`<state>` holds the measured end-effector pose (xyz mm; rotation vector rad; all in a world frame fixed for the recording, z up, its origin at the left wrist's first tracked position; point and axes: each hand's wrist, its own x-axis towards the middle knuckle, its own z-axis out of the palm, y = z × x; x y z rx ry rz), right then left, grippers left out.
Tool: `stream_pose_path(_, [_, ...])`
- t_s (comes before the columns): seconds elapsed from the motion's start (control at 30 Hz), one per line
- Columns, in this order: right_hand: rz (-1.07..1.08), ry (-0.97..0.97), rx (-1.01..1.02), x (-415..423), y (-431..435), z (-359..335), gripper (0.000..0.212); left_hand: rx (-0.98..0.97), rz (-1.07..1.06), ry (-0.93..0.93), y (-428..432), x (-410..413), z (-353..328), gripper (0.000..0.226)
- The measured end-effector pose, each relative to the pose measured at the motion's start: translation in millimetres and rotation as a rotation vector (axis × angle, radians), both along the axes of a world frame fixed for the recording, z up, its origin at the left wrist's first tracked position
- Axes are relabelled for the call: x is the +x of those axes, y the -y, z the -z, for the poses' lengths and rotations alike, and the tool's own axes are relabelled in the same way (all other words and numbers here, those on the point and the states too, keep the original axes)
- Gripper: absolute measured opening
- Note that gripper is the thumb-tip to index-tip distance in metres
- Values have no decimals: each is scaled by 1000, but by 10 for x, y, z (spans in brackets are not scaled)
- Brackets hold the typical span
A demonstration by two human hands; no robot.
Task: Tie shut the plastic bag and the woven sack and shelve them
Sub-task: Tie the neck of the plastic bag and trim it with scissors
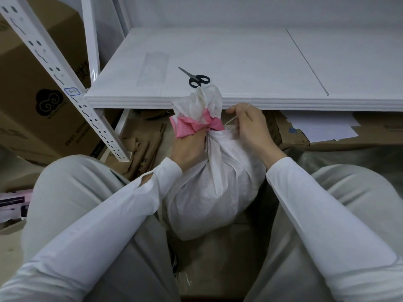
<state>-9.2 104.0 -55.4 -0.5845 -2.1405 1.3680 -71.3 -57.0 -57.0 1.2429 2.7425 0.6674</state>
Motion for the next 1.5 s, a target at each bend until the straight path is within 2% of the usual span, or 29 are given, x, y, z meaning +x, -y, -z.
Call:
stream_pose_path(0.2, [-79, 47, 10, 30, 30, -90, 30, 71, 115, -62, 34, 59, -47, 49])
stream_pose_path(0.3, [-120, 35, 106, 40, 71, -124, 29, 130, 165, -157, 32, 49, -73, 49])
stream_pose_path(0.43, [-224, 86, 132, 57, 93, -145, 47, 110, 85, 22, 30, 46, -106, 90])
stream_pose_path(0.5, [-235, 98, 49, 85, 82, -130, 36, 110, 95, 48, 43, 68, -122, 96])
stream_pose_path(0.6, [-233, 73, -82, 123, 93, -129, 25, 162, 128, -6, 41, 92, -99, 77])
stream_pose_path(0.7, [-236, 69, -164, 139, 99, -102, 26, 49, 71, -25, 40, 11, -75, 71])
stream_pose_path(0.77, [-209, 89, -175, 137, 94, -80, 28, -5, 55, -29, 34, -28, -65, 59])
stream_pose_path(0.83, [-189, 95, -197, 132, 88, -63, 26, 21, 66, 6, 38, -73, -25, 55])
stream_pose_path(0.9, [-180, 96, -241, 135, 97, -64, 24, 63, 57, 40, 28, -107, 12, 65])
stream_pose_path(0.97, [-181, 99, -254, 138, 118, -67, 23, 189, -105, 218, 10, -139, -13, 57])
stream_pose_path(1.03, [-188, 100, -215, 142, 156, -62, 24, 254, -203, 350, -20, -158, -39, 50])
stream_pose_path(1.13, [-200, 93, -180, 137, 229, -42, 29, 456, -113, 394, -37, -136, -58, 38])
stream_pose_path(1.27, [-121, 130, 72, 108, 404, 81, 49, 320, -169, 445, -40, -179, 47, 29])
stream_pose_path(1.37, [68, 97, 164, 76, 552, 225, 44, 394, -201, 518, -82, -93, 10, 27])
stream_pose_path(1.5, [103, 105, 166, 24, 565, 386, 35, 343, -184, 570, -108, -99, 96, 27])
